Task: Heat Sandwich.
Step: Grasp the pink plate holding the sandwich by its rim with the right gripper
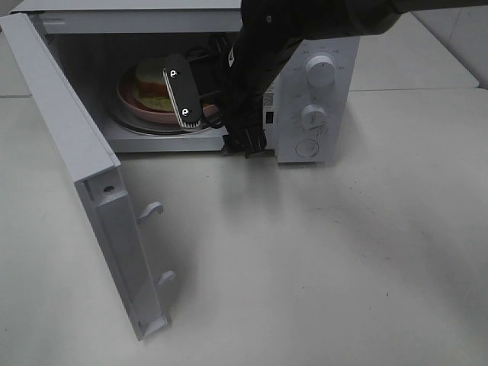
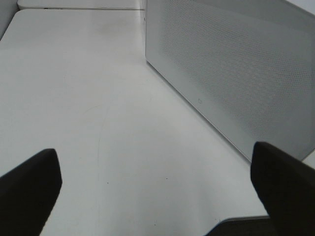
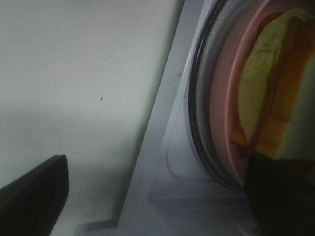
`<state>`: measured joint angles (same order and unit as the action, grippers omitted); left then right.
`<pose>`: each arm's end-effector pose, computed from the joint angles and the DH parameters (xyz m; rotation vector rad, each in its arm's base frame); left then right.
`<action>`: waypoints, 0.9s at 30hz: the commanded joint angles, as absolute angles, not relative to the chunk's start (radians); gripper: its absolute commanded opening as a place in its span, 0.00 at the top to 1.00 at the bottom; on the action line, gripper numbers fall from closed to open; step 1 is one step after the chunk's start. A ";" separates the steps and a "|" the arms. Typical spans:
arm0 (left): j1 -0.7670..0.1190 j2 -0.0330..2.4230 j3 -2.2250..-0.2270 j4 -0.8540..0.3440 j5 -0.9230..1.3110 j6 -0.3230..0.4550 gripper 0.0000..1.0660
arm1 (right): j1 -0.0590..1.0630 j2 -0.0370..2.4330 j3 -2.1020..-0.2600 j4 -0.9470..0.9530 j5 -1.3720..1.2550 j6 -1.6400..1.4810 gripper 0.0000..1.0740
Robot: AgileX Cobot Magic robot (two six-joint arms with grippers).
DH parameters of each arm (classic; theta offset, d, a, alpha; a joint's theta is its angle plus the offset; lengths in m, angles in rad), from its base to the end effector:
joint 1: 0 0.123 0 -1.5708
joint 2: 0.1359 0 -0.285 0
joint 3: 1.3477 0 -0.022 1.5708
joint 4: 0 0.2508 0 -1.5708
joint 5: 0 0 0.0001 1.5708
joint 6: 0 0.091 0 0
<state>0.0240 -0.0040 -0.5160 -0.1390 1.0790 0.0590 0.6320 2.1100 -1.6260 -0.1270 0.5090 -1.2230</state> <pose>-0.0083 -0.0113 0.2808 0.0452 2.0362 -0.1141 0.3859 0.2756 0.1975 -2.0731 1.4137 -0.3724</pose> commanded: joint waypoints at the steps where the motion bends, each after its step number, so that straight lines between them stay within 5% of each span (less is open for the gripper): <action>1: 0.026 -0.010 -0.516 -0.142 1.074 0.053 0.08 | 0.635 2.158 -1.687 -0.128 0.505 -1.230 0.19; 27: 0.026 -0.010 -0.516 -0.142 1.074 0.053 0.08 | 0.632 2.468 -2.133 -0.130 0.594 -1.173 0.21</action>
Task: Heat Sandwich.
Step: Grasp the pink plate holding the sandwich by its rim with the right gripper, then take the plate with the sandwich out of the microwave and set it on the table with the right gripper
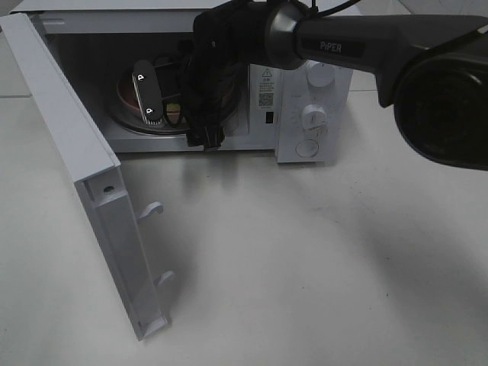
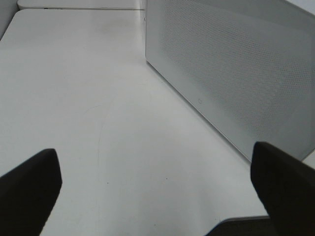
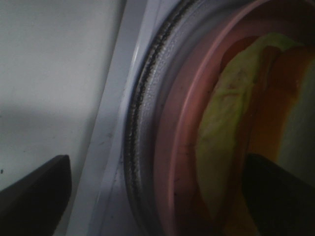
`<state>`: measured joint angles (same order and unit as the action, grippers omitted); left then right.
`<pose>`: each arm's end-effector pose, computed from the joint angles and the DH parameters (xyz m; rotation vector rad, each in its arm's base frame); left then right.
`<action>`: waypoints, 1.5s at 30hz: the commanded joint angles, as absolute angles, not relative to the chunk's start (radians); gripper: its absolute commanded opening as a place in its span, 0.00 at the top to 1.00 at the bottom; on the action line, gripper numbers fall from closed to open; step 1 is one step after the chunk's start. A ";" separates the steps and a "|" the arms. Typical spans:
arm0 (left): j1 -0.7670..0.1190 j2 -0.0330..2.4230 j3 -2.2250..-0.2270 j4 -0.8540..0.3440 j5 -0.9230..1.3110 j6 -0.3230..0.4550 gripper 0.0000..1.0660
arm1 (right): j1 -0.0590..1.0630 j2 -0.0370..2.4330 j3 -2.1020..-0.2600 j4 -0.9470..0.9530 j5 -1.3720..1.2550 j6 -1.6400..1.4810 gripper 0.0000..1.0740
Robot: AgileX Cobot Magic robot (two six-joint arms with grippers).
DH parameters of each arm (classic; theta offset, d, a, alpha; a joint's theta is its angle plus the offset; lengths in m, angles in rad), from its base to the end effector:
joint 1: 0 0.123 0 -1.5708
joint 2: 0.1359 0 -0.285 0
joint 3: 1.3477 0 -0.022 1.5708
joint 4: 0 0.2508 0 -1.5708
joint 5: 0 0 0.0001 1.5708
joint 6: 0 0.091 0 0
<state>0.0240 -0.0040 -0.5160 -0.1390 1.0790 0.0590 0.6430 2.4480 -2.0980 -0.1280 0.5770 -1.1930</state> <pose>-0.0083 -0.0113 0.2808 0.0452 2.0362 -0.1141 0.4444 0.3250 0.1625 -1.9970 1.4031 -0.3837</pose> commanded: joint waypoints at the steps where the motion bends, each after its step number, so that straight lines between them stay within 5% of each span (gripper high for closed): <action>1: 0.026 -0.010 -0.516 -0.142 1.074 0.053 0.08 | 0.632 2.468 -2.133 -0.130 0.594 -1.173 0.21; 11: 0.026 -0.010 -0.516 -0.142 1.074 0.053 0.08 | 0.632 2.505 -2.160 -0.122 0.592 -1.173 0.28; 15: 0.026 -0.010 -0.516 -0.141 1.074 0.053 0.08 | 0.632 2.505 -2.160 -0.123 0.571 -1.173 0.56; 16: 0.026 -0.010 -0.516 -0.141 1.074 0.053 0.08 | 0.632 2.505 -2.160 -0.123 0.571 -1.173 0.56; 17: 0.026 -0.010 -0.516 -0.139 1.074 0.053 0.08 | 0.632 2.505 -2.160 -0.122 0.568 -1.169 0.74; 19: 0.026 -0.010 -0.516 -0.137 1.074 0.053 0.08 | 0.632 2.505 -2.160 -0.122 0.565 -1.163 0.93; 21: 0.026 -0.010 -0.516 -0.137 1.074 0.053 0.08 | 0.632 2.505 -2.160 -0.125 0.565 -1.160 1.00; 45: 0.026 -0.010 -0.516 -0.137 1.074 0.053 0.08 | 0.632 2.419 -2.052 -0.066 0.633 -1.355 1.00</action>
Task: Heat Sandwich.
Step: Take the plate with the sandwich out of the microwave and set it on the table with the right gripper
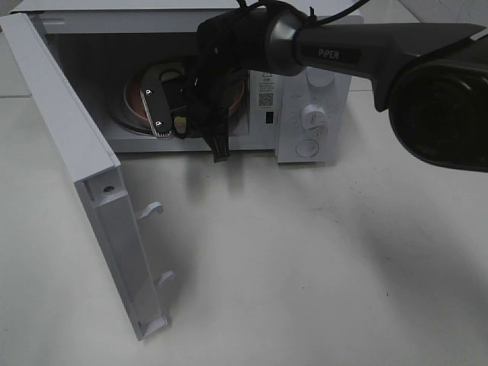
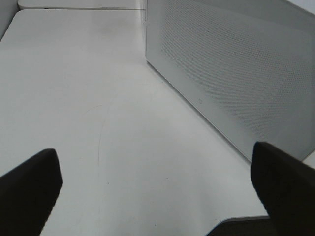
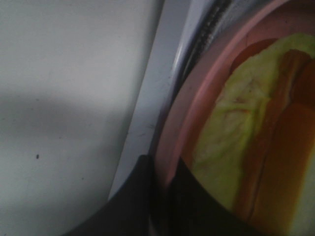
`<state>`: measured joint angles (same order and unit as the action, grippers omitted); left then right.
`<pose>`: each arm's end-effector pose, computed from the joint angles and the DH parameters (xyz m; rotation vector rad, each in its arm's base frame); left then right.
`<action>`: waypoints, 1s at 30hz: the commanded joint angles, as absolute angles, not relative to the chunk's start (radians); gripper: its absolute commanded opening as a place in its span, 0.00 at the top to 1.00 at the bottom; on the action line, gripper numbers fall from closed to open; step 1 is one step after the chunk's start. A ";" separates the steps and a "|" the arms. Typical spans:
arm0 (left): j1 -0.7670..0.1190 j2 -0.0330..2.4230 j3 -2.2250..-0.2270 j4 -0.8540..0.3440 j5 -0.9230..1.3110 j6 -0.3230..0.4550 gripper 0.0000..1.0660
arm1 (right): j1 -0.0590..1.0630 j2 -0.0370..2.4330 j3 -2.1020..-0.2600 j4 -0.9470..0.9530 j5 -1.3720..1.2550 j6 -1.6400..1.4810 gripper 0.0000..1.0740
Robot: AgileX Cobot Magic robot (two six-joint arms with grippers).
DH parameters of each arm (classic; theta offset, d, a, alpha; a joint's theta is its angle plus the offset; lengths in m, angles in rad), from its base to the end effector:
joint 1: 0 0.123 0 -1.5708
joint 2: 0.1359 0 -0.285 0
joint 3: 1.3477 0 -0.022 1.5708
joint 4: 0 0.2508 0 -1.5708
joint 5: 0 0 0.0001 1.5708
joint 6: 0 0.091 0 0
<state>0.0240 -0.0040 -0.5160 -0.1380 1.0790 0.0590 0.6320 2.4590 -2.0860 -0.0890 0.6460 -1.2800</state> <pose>-0.0083 -0.0112 0.2808 0.0452 2.0362 -0.1129 0.4422 0.3178 0.1487 -2.1103 1.4072 -0.3598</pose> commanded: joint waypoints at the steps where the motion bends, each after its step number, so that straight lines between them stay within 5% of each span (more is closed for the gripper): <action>1: 0.026 -0.010 -0.516 -0.137 1.074 0.053 0.08 | 0.632 2.407 -2.035 -0.066 0.622 -1.372 1.00; 30: 0.026 -0.010 -0.516 -0.139 1.074 0.053 0.08 | 0.619 2.130 -1.618 0.065 0.426 -1.652 1.00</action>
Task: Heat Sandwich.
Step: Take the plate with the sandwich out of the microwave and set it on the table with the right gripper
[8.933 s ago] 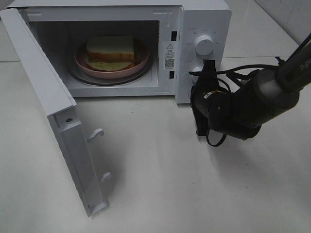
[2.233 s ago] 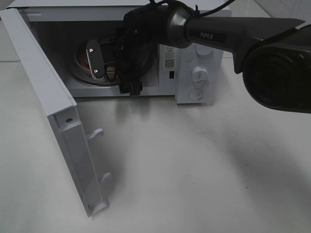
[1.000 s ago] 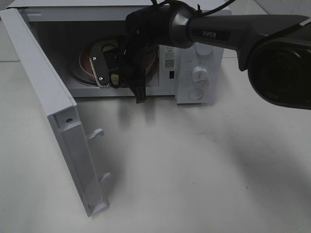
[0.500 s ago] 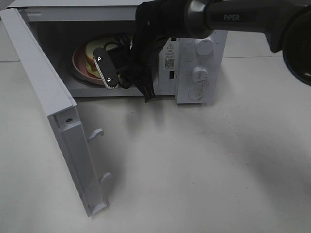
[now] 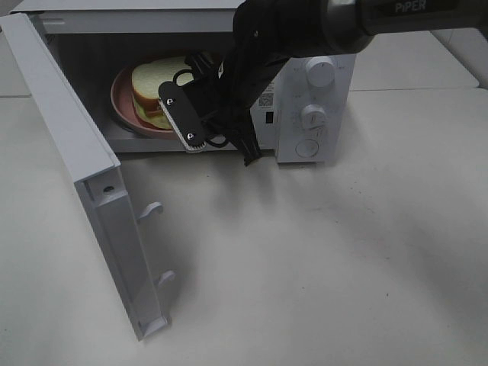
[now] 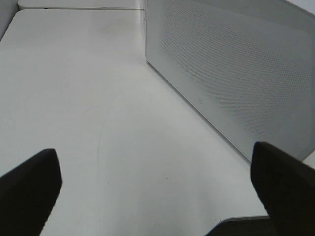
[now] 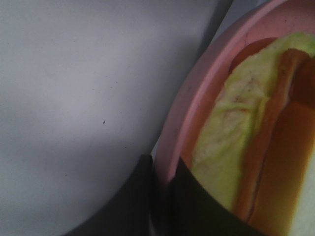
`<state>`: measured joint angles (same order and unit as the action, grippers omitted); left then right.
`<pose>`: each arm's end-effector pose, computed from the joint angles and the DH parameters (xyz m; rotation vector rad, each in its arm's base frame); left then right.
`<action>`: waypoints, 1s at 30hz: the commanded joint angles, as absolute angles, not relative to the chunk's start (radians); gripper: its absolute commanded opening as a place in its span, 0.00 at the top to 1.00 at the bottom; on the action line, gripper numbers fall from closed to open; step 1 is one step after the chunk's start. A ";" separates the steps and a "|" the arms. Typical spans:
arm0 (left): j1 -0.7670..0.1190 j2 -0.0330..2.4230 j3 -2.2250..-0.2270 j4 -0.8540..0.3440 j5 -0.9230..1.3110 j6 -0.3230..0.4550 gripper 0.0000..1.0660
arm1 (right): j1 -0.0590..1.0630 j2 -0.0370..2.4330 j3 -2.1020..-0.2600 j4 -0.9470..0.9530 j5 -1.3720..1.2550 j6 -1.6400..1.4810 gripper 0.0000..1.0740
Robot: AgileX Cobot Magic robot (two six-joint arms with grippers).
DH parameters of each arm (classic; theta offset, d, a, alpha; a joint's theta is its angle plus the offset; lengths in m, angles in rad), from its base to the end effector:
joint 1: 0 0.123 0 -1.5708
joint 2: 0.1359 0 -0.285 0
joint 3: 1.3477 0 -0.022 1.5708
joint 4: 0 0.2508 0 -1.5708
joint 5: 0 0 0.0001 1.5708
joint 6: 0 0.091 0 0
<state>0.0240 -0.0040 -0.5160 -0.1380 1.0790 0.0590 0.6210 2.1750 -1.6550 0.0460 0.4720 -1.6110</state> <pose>-0.0083 -0.0112 0.2808 0.0452 2.0362 -0.1129 0.3936 0.2839 0.1766 -2.2396 1.1423 -0.3742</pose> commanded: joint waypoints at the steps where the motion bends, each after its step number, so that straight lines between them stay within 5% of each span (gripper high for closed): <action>1: 0.026 -0.010 -0.516 -0.139 1.074 0.053 0.08 | 0.619 2.121 -1.600 0.066 0.423 -1.659 1.00; 30: 0.026 -0.010 -0.516 -0.139 1.074 0.053 0.08 | 0.622 1.796 -1.191 0.162 0.335 -1.738 1.00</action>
